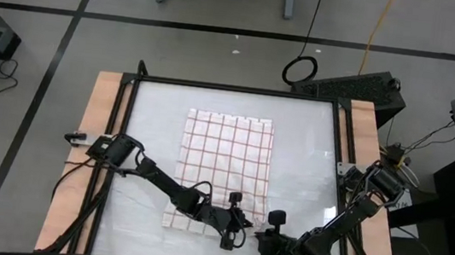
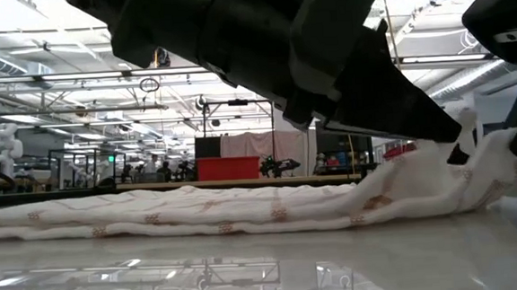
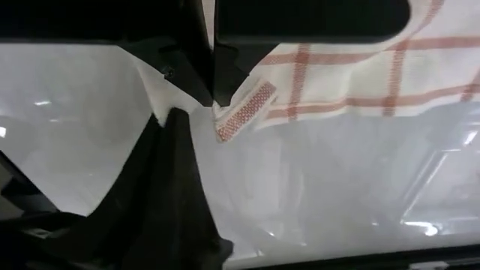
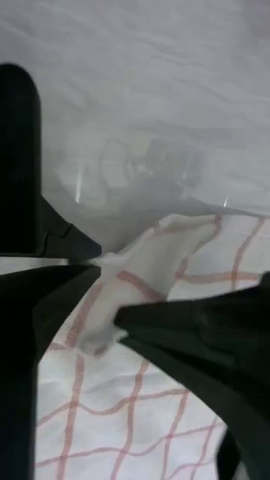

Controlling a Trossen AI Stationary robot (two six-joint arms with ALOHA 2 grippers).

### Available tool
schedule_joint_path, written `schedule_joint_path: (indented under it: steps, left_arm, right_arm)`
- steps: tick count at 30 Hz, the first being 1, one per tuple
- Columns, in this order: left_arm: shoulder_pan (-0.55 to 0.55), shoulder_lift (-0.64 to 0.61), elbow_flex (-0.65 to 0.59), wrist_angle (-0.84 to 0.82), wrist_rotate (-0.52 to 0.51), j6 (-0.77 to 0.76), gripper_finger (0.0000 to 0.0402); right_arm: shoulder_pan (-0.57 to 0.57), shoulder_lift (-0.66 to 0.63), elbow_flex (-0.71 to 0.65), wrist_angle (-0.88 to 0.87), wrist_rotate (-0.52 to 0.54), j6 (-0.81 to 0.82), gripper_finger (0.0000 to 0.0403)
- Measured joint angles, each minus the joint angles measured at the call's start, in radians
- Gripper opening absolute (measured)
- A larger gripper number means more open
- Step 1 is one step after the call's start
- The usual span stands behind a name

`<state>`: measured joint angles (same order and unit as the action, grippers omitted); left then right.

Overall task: Roll towel
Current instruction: Fold the white checkered towel

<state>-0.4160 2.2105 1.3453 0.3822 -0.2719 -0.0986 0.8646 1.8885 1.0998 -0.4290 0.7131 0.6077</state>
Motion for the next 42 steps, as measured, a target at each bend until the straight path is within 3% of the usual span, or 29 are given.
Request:
schedule_joint_path:
  steps: [23, 34, 42]
  left_arm:
    - [0.007, 0.000, 0.000, -0.047, 0.041, -0.026, 0.0005]
    - [0.006, 0.001, 0.000, -0.025, 0.064, -0.027, 0.0005]
    - [0.006, 0.001, 0.000, -0.025, 0.072, -0.027, 0.0005]
  right_arm:
    - [0.001, -0.002, 0.002, -0.038, 0.123, -0.020, 0.0009]
    - [0.001, -0.002, 0.002, -0.063, 0.123, 0.000, 0.0135]
    - [0.001, -0.002, 0.002, -0.063, 0.120, -0.001, 0.0152]
